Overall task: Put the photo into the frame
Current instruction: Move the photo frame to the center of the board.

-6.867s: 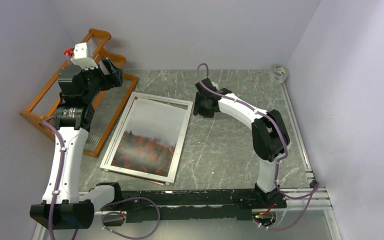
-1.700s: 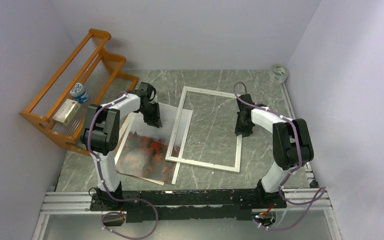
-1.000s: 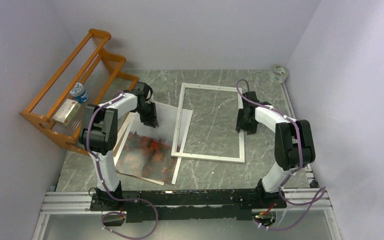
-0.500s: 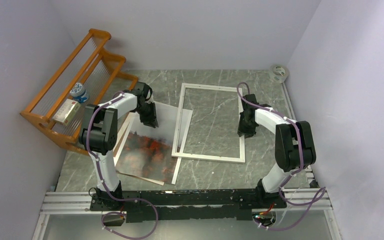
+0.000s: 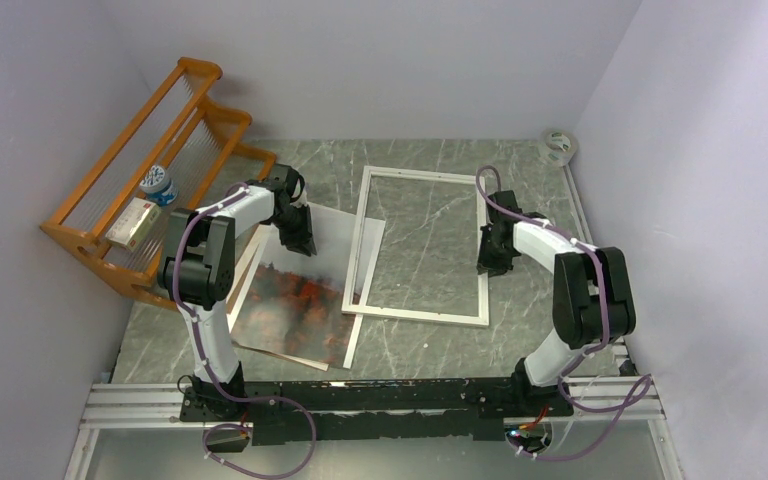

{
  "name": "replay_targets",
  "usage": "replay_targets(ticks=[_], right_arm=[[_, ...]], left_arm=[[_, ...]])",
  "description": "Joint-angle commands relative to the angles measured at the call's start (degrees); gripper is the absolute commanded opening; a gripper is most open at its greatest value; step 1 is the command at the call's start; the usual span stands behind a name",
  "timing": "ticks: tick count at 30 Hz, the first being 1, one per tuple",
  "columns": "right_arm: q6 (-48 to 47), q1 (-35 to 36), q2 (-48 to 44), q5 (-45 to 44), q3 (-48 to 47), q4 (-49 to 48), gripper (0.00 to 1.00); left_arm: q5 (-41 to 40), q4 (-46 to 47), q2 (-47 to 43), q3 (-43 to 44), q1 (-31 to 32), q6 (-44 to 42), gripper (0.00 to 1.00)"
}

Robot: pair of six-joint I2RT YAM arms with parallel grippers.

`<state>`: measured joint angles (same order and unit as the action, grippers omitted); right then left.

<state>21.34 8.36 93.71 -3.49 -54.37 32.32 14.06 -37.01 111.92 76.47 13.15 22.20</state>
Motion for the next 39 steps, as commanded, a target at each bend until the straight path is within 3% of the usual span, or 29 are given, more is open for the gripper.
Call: replay_targets(ticks=[1,6,11,13,25,39], right_arm=[[-0.8,-0.4,-1.5,5.2,1.4,-2.6,0.06],[-1.4,-1.3,-2.1,8.5,2.2,-4.0,0.03],[-1.2,-2.0,-2.9,9.1,2.5,-4.5,0.22],[-1.2,-2.2,-3.0,8.8,2.6,-4.6,0.23],[-0.8,-4.7,-4.4,14.3,4.8,-8.1,0.06],[-1.4,-7.0,-5.7,19.4,6.2,-10.9,0.02]], left_arm=[[-0.3,-1.3,0.8,0.0,-0.1,-0.2,0.23],[-0.1,-1.2,0.8,-0.1,-0.1,0.0,0.23],[0.0,-1.2,0.8,0.0,-0.1,0.0,0.23],[0.0,-1.2,0.8,0.0,-0.2,0.0,0.22],[0.0,-1.1,1.0,-0.2,-0.1,0.0,0.21],[0.3,-1.0,1.3,-0.2,-0.1,0.7,0.20]])
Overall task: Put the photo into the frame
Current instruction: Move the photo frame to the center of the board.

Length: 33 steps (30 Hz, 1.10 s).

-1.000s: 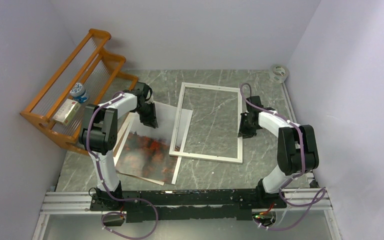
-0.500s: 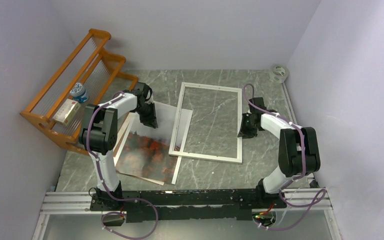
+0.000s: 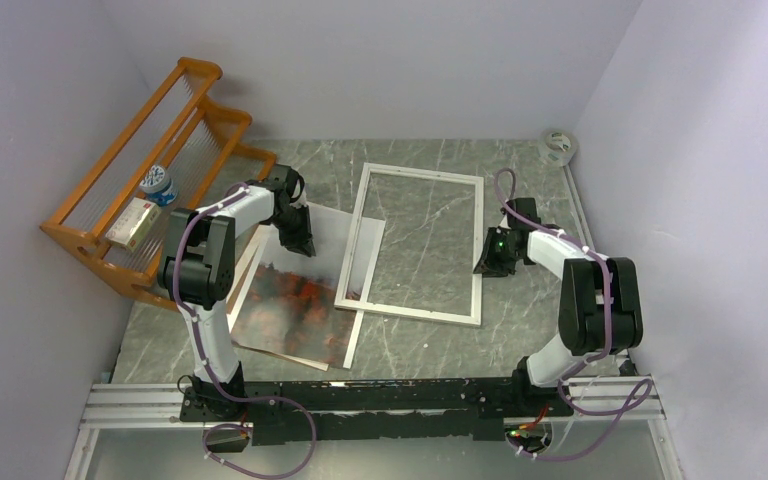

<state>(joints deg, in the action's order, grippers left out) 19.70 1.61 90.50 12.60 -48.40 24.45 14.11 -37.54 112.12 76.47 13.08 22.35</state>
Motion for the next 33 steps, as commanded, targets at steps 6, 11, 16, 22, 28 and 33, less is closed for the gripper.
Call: replay_targets(ticks=[6,11,16,22,28,33], right_arm=[[1.8,-0.1,-3.7,-0.3,-0.7,-2.0,0.44],[1.6,0.1,-4.4,-3.7,-1.8,0.6,0.53],[0.6,1.2,-3.2,-5.0,-1.6,1.5,0.53],[1.0,3.8,-1.0,-8.3,-3.2,2.2,0.48],[1.5,4.8,0.4,-12.2,-4.5,3.6,0.35],[1.8,4.8,0.1,-12.4,-4.7,3.4,0.33]], left_arm=[[0.2,-0.5,0.9,-0.1,-0.1,0.9,0.20],[0.2,-0.4,0.9,-0.1,-0.1,0.9,0.21],[0.2,-0.5,1.1,0.2,-0.1,0.9,0.21],[0.3,-0.5,1.3,0.3,-0.1,0.9,0.21],[0.5,-0.5,1.4,0.2,-0.1,0.9,0.20],[0.7,-0.3,1.5,0.3,-0.1,0.9,0.20]])
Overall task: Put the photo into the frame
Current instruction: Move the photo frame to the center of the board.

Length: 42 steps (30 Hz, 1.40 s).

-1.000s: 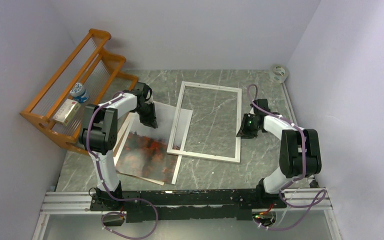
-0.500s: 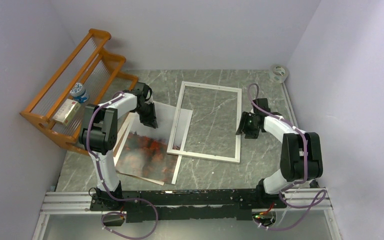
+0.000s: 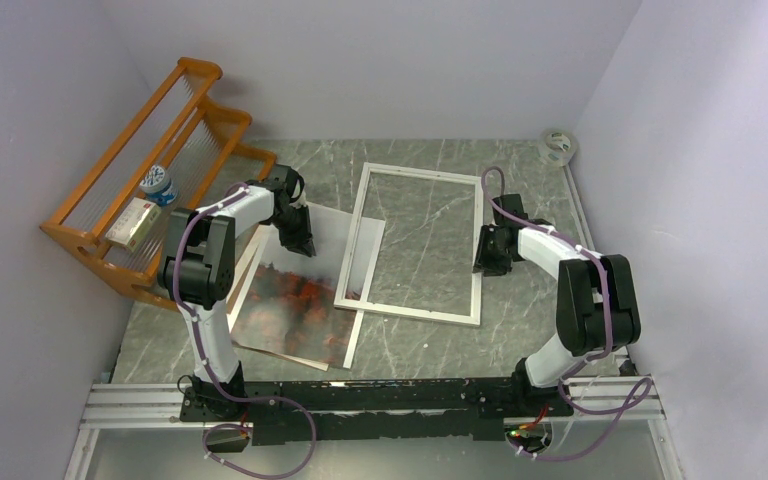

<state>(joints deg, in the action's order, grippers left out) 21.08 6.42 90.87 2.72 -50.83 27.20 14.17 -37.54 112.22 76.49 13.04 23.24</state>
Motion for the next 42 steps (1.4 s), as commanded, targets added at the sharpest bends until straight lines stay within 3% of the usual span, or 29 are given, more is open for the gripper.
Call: replay_targets(ticks=[1,13,22,23,24,25,26,28,42], right_arm=[[0.5,0.0,-0.2,-2.6,-2.4,0.7,0.33],[0.2,0.0,0.8,-1.6,-2.5,0.5,0.05],[1.0,0.1,0.1,0.3,-2.8,-0.1,0.00],[1.2,0.1,-0.1,0.5,-3.1,-0.2,0.02],[1.6,0.0,-0.4,0.4,-3.2,-0.2,0.12],[2.0,0.0,-0.9,0.3,-3.4,-0.3,0.29],[2.3,0.0,-1.6,0.1,-3.4,-0.5,0.40],[3.0,0.0,-2.6,-0.3,-3.7,-1.0,0.52],[0.4,2.6,8.8,-10.6,-13.4,3.2,0.54]], left_arm=[[0.6,-0.3,1.5,0.3,0.0,0.1,0.20],[0.7,-0.5,1.9,0.6,0.0,0.0,0.19],[0.6,-0.3,1.7,0.4,0.0,0.0,0.19],[0.7,-0.2,1.7,0.3,0.0,0.0,0.19],[0.7,-0.2,1.6,0.4,0.0,0.0,0.19],[0.5,-0.2,1.6,0.4,0.0,0.0,0.19],[0.3,-0.3,1.6,0.3,0.0,0.0,0.19],[0.1,-0.3,1.5,0.2,0.0,-0.1,0.19],[-1.2,-0.8,1.5,-0.4,0.0,-0.1,0.19]])
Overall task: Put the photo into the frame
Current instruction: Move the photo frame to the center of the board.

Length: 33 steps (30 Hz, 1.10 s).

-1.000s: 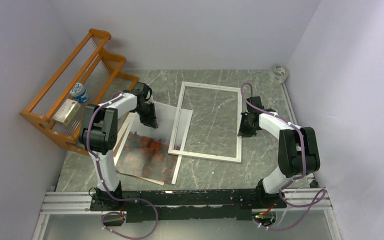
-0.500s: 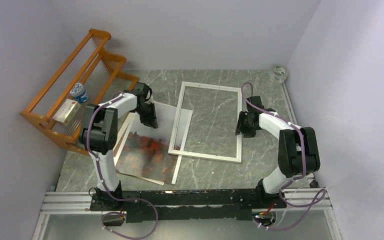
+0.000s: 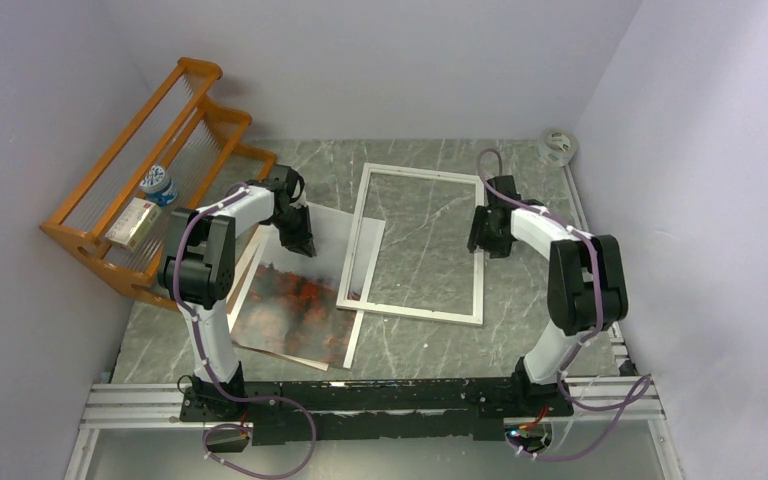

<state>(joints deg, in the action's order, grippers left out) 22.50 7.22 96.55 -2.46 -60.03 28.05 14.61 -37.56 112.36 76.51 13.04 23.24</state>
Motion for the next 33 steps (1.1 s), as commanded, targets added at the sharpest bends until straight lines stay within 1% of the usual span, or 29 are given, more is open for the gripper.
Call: replay_targets(ticks=[1,3,5,7,9,10,15,20,23,27,30,33], right_arm=[[-1.1,2.2,3.9,-6.6,-5.0,3.0,0.53],[-0.9,2.7,4.9,-8.2,-5.6,3.7,0.49],[-0.5,2.8,5.3,-9.2,-5.8,4.1,0.39],[-0.9,2.7,5.1,-11.0,-5.4,3.8,0.25],[-2.7,2.3,4.4,-12.0,-4.3,2.5,0.19],[-3.7,1.9,3.9,-12.0,-3.9,1.7,0.18],[-10.0,-0.7,3.2,-10.1,-3.7,-1.8,0.15],[-19.7,-3.7,6.0,-8.3,-5.8,-4.1,0.14],[-24.9,-6.9,5.8,-7.9,-5.3,-5.7,0.13],[-29.7,-11.8,2.1,-6.1,-2.1,-9.4,0.15],[-31.6,-13.3,0.0,-4.8,-0.1,-11.3,0.16],[-31.6,-13.7,0.2,-5.4,-0.5,-11.0,0.18]], left_arm=[[-1.8,-0.9,1.4,-0.6,0.0,-0.1,0.18],[-2.2,-0.9,1.2,-0.8,0.0,0.0,0.18],[-2.7,-1.1,1.2,-0.9,0.0,0.1,0.18],[-3.2,-1.3,1.4,-1.0,0.0,0.1,0.18],[-3.3,-1.3,1.6,-1.2,0.0,-0.1,0.18],[-3.2,-1.4,1.8,-1.0,0.0,-0.3,0.18],[-3.3,-2.1,3.5,-0.3,0.0,-0.4,0.18],[-4.5,-3.3,4.4,0.3,-0.1,-0.9,0.17],[-5.3,-3.8,4.7,1.1,-0.3,-1.1,0.17],[-5.3,-4.1,4.9,2.3,-0.5,-0.6,0.18],[-5.2,-4.3,5.2,2.9,-0.5,-0.9,0.17],[-5.2,-4.5,5.2,3.4,-0.6,-1.1,0.17]])
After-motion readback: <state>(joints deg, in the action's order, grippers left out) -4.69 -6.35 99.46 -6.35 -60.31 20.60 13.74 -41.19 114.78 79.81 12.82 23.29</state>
